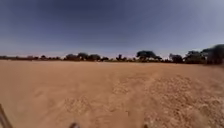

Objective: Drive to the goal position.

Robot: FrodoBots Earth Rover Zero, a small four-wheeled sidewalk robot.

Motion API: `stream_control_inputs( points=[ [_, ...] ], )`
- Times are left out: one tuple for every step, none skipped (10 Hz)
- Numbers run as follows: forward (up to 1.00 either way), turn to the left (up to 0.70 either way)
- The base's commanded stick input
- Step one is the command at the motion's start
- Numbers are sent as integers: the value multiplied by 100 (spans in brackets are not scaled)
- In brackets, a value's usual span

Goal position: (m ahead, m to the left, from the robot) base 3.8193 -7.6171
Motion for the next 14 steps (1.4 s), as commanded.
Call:
stream_control_inputs(
  points=[
    [45, 0],
    [45, 0],
    [45, 0],
    [45, 0],
    [45, 0],
    [45, 0],
    [45, 0],
    [45, 0],
    [45, 0],
    [45, 0],
    [45, 0],
    [45, 0],
    [45, 0],
    [45, 0]
  ],
)
